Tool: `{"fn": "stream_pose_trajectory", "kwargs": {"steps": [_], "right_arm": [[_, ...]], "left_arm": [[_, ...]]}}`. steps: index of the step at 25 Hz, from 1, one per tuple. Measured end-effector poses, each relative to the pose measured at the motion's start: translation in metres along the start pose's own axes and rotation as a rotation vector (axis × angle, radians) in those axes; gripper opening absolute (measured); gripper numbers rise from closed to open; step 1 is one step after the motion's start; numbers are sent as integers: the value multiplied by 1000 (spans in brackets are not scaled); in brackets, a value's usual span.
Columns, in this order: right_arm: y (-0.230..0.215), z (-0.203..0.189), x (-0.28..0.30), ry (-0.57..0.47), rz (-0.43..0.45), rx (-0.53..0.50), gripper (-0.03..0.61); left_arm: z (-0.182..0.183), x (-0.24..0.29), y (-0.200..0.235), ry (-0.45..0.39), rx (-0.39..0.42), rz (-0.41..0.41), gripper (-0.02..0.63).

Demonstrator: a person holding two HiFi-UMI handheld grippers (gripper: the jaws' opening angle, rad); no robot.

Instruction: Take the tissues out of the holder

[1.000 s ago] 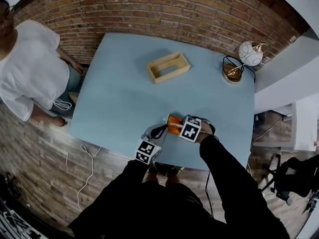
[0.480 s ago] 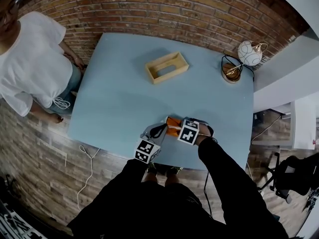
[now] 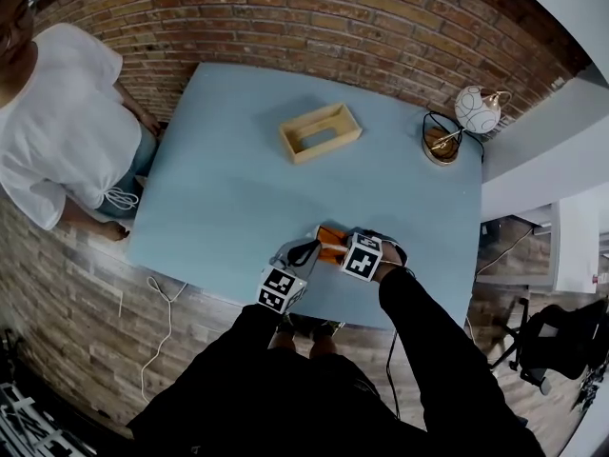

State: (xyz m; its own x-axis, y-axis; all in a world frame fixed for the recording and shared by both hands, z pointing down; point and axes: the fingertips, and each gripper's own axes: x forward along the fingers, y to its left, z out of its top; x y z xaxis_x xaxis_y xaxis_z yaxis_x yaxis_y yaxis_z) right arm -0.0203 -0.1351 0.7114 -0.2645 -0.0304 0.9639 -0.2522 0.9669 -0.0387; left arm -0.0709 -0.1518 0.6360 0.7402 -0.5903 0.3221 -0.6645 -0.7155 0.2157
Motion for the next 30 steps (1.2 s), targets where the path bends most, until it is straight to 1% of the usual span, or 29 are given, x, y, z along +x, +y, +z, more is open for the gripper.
{"fn": "stream_pose_trajectory", "kwargs": {"steps": [2,5,11,14,18,21,26,27,30], "right_arm": [[0,0,-1,-15,9,7,230],[1,-2,-6,-24,14,13,256],[-3,-8,-22,-57,10,47,262],[-4,-7,-31,-117,2,90,262],[-6,-2,-52,-264,-23,188,261],[-5,3,-74,-390,-64,247,261],[12,18,-117,-645,-99,341,255],[16,21,-127,-696,-106,364,250],[25,31,-158,-855,-131,432,204]], "left_arm": [[1,1,1,-1,2,-1,11],[2,0,2,-1,5,-2,11],[6,-1,6,-3,-6,0,10],[8,-3,6,-7,-10,-5,11],[11,-5,5,-5,-8,-14,11],[18,-8,1,-12,-13,-29,11],[36,-20,-12,-23,-8,-64,11],[42,-23,-15,-29,-7,-74,11],[60,-34,-27,-53,-3,-104,11]]}}
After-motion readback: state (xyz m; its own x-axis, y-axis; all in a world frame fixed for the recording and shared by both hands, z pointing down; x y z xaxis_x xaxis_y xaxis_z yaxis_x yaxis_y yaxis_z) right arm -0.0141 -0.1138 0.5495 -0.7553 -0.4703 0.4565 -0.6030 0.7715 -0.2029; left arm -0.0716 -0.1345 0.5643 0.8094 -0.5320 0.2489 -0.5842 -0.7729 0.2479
